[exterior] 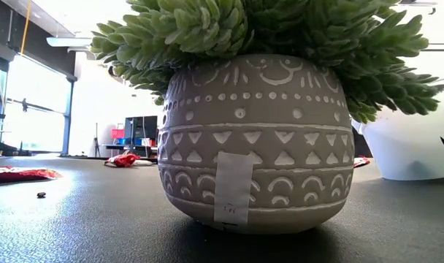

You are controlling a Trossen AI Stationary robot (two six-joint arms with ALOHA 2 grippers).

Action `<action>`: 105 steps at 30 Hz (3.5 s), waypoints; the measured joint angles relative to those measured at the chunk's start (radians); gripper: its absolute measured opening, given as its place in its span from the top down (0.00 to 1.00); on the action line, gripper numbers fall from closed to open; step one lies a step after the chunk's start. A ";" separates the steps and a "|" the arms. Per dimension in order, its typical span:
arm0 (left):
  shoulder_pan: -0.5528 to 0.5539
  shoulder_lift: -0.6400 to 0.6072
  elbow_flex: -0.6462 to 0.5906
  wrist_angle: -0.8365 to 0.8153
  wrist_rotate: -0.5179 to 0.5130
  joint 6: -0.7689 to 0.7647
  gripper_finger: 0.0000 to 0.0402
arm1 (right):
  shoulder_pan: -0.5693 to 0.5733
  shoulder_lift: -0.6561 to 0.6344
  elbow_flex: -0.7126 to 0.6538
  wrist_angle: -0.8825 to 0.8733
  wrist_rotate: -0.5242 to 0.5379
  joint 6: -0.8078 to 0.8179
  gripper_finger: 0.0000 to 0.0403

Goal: Sort candy
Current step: Put the white candy wrapper into the white bucket

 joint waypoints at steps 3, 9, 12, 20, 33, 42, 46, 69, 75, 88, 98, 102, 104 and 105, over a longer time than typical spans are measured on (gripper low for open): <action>0.000 -0.009 0.000 -0.010 0.007 0.057 0.87 | 0.000 -0.004 0.000 -0.004 -0.017 0.000 0.99; -0.001 -0.044 0.000 -0.045 0.029 0.091 0.80 | -0.021 -0.080 0.000 -0.121 -0.014 -0.022 0.99; -0.001 -0.065 0.000 -0.060 0.029 0.091 0.79 | -0.029 -0.148 0.000 -0.246 -0.013 -0.020 0.99; 0.000 -0.111 0.000 -0.241 0.065 0.050 0.79 | -0.007 -0.353 0.000 -0.746 -0.015 0.121 0.99; 0.000 -0.114 0.000 -0.357 0.075 0.030 0.80 | 0.126 -0.487 0.000 -1.549 -0.104 0.599 0.98; 0.015 -0.114 0.000 -0.360 0.067 0.062 0.80 | 0.158 -0.486 0.000 -1.584 -0.153 0.603 0.80; 0.015 -0.114 0.000 -0.377 0.067 0.062 0.80 | 0.160 -0.486 0.000 -1.583 -0.189 0.603 0.70; 0.191 -0.065 0.000 -0.882 -0.059 0.042 0.80 | 0.095 -0.489 0.000 -1.441 -0.059 0.298 0.62; 0.314 0.035 -0.001 -1.018 -0.059 -0.052 0.80 | 0.001 -0.489 0.000 -1.427 -0.034 0.203 0.62; 0.398 0.156 -0.001 -1.083 -0.014 0.168 0.80 | -0.194 -0.489 0.000 -1.284 -0.088 0.061 0.62; 0.595 0.162 -0.001 -1.048 0.010 0.298 0.80 | -0.327 -0.489 0.000 -1.068 -0.096 0.037 0.62; 0.669 0.162 -0.001 -1.027 0.184 0.308 0.80 | -0.362 -0.489 0.000 -1.002 -0.106 0.041 0.62; 0.682 0.162 -0.001 -1.008 0.232 0.347 0.80 | -0.377 -0.489 0.000 -0.981 -0.121 0.036 0.62; 0.684 0.162 -0.001 -0.991 0.233 0.368 0.80 | -0.382 -0.489 0.000 -0.973 -0.124 0.034 0.62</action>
